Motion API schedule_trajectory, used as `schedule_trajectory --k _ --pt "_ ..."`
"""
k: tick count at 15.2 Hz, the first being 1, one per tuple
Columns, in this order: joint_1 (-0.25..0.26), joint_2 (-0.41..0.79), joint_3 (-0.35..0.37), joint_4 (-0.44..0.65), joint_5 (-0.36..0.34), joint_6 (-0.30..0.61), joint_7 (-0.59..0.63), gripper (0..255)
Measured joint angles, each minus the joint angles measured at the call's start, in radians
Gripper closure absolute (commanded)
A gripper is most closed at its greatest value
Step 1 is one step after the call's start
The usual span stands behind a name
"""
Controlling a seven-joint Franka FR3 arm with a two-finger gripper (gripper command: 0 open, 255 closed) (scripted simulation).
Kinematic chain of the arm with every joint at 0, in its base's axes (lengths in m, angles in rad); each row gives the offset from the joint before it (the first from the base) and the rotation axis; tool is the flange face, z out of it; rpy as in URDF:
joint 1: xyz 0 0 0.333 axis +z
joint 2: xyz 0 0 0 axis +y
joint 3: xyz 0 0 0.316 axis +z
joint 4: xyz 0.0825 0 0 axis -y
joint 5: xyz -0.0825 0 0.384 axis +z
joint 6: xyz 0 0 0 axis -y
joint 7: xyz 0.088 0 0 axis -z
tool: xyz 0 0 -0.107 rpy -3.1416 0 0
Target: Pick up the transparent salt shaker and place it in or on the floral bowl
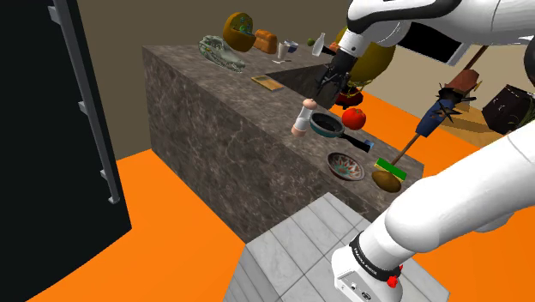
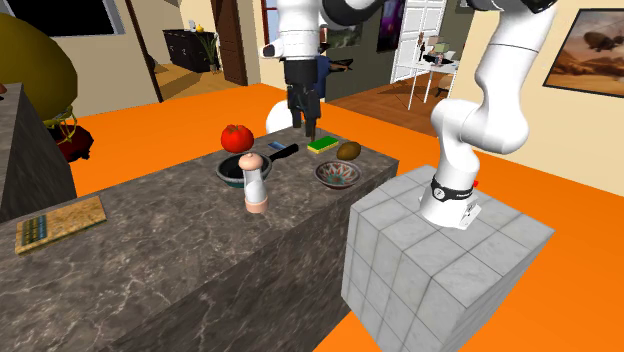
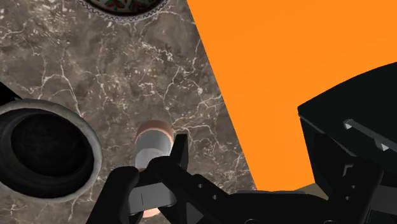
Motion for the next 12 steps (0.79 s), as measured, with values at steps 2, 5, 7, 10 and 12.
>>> schedule_trajectory --k 2,5,7,10,12 --pt "-0.005 0.076 -0.027 0.043 0.026 0.023 -0.048 0" --pt "-0.020 0.174 -0.061 0.109 0.067 0.039 -0.116 0" --pt "-0.031 0.261 -0.075 0.176 0.107 0.043 -0.160 0" --pt "-0.067 0.389 -0.095 0.286 0.167 0.034 -0.235 0" --pt "-0.090 0.463 -0.098 0.358 0.202 0.022 -0.268 0"
